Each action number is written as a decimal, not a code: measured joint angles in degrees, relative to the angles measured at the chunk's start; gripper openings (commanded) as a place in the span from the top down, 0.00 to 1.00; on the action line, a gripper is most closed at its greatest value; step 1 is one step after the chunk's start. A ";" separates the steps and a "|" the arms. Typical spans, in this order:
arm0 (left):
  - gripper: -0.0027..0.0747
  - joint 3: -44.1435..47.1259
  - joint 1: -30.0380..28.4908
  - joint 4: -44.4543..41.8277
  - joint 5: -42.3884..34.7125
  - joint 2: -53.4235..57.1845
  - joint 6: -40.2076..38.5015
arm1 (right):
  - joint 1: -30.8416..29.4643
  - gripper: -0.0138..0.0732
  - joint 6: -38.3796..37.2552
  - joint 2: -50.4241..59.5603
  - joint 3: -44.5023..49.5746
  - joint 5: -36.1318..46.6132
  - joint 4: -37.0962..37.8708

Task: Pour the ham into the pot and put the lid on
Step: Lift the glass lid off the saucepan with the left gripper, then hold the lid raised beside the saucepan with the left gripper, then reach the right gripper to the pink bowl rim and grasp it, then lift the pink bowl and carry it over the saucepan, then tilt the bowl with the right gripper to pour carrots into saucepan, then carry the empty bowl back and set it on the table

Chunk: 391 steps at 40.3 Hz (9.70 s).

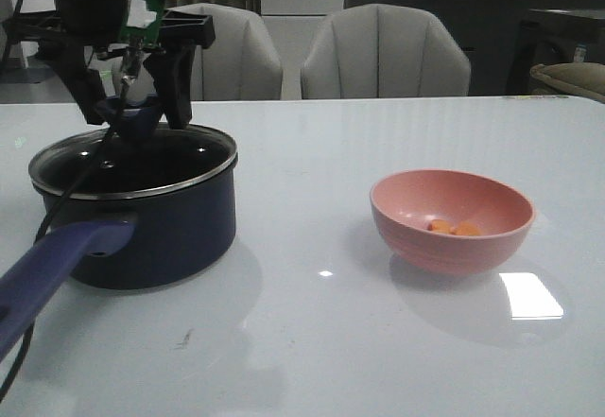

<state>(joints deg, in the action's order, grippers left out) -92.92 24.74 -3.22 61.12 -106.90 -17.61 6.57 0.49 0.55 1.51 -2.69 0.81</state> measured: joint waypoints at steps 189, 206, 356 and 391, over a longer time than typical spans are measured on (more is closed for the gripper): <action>0.09 73.87 -3.96 14.22 -44.09 92.64 24.54 | 0.00 0.67 0.00 -13.27 -17.73 -8.41 -0.07; 0.09 73.87 -3.96 13.82 -44.04 92.64 24.54 | 0.00 0.59 -0.49 -26.39 -19.93 -13.27 -2.20; 0.09 73.87 -3.96 13.72 -43.82 92.64 24.54 | 38.74 0.69 64.23 -123.00 -70.28 66.78 -5.02; 0.09 73.87 -3.96 13.72 -43.82 92.64 24.54 | 30.21 0.69 18.10 -91.81 -70.28 -1.69 -21.53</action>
<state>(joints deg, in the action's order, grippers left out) -19.05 20.78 10.50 17.30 -14.26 6.94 36.78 18.60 -91.26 -68.77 -4.39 -20.72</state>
